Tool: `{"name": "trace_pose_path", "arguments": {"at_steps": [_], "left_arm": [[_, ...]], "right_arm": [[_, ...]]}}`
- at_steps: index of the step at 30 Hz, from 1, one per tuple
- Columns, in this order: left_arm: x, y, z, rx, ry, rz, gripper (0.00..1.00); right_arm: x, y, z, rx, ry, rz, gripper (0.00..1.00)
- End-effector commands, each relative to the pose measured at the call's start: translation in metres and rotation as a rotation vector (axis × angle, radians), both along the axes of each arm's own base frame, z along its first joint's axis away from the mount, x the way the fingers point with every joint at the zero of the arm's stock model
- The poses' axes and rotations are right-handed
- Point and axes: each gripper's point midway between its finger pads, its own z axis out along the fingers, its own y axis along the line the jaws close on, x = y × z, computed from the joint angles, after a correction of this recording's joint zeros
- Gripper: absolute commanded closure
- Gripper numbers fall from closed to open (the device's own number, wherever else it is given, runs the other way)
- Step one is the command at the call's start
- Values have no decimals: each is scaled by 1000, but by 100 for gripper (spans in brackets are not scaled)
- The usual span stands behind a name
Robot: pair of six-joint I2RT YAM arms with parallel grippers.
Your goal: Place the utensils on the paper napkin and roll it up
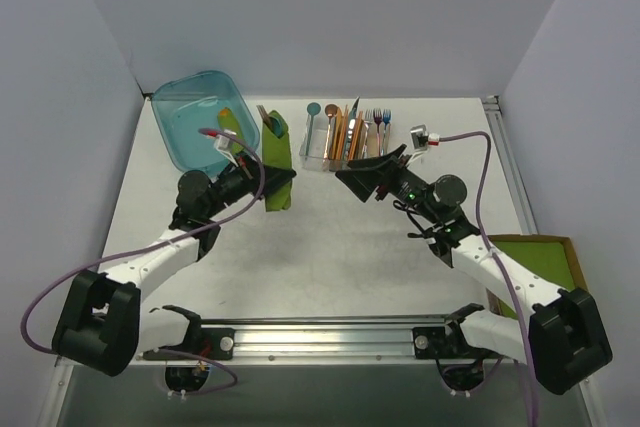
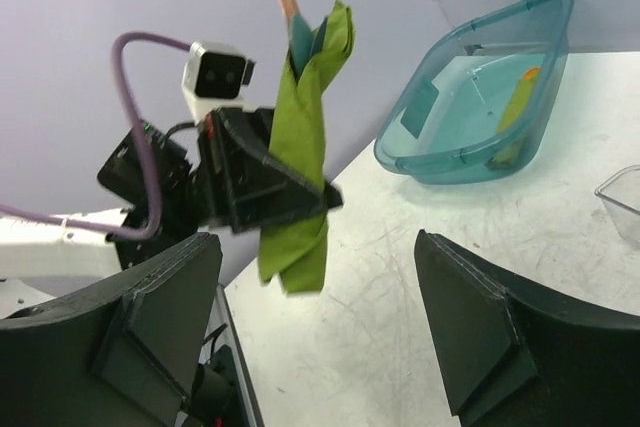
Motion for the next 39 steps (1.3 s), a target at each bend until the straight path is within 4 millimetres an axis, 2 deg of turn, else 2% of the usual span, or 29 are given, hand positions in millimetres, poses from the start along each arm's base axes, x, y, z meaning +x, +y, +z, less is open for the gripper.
{"name": "trace_pose_path", "arguments": {"at_steps": [1,2,4,5,6,8,9,10,12,17,18,19,20,21,22,23,24,26,27,29,30,33,38,39], "left_arm": [[31,24,32,-31,-65,49,98],[47,42,40,-34,-79,101,98],[66,58,36,-32,-48,138,98],[81,74,44,-34,-56,182,98],[94,83,33,-25,-17,209,98],[114,97,28,-13,1,253,98],[132,111,21,-11,29,290,98],[139,115,19,-19,33,292,98],[164,140,15,-48,41,336,98],[216,165,-7,26,90,420,98],[228,171,-28,44,139,436,98],[240,178,-22,39,126,454,98],[247,181,-27,40,133,459,98],[258,185,-47,57,180,464,97],[269,190,-43,63,171,482,98],[276,195,-48,77,182,493,98],[282,200,-72,108,239,500,98],[294,212,-78,116,254,529,98],[297,217,-93,107,298,537,98],[302,229,-101,99,323,556,98],[304,231,-114,110,354,558,98],[305,235,-136,150,405,565,98],[309,236,-159,167,448,558,98],[308,235,-170,171,476,552,98]], "right_arm": [[-11,-5,26,-13,-111,7,20],[-12,-6,26,-19,-113,6,20],[-10,-6,23,-47,-108,-1,20],[-9,-7,20,-59,-104,-6,20],[-7,-7,16,-73,-85,-17,20],[-4,-7,11,-93,-72,-18,21],[-3,-7,9,-98,-66,-24,21],[-1,-8,7,-103,-60,-31,21],[0,-10,4,-121,-59,-38,21],[1,-14,-5,-174,-51,-53,21],[0,-15,-4,-176,-56,-55,21],[0,-15,-5,-180,-53,-55,21],[1,-16,-6,-179,-54,-60,21],[1,-16,-9,-176,-44,-58,22],[1,-15,-11,-175,-38,-56,21],[2,-15,-11,-172,-41,-52,22],[2,-13,-13,-171,-35,-44,22],[3,-11,-17,-165,-18,-34,22],[3,-9,-18,-162,-20,-21,22],[3,-9,-19,-153,-17,-17,22],[2,-8,-20,-153,-16,-14,22],[2,-8,-22,-150,-12,-11,22],[1,-7,-21,-144,-17,-3,22],[1,-7,-21,-144,-17,-5,22]]}}
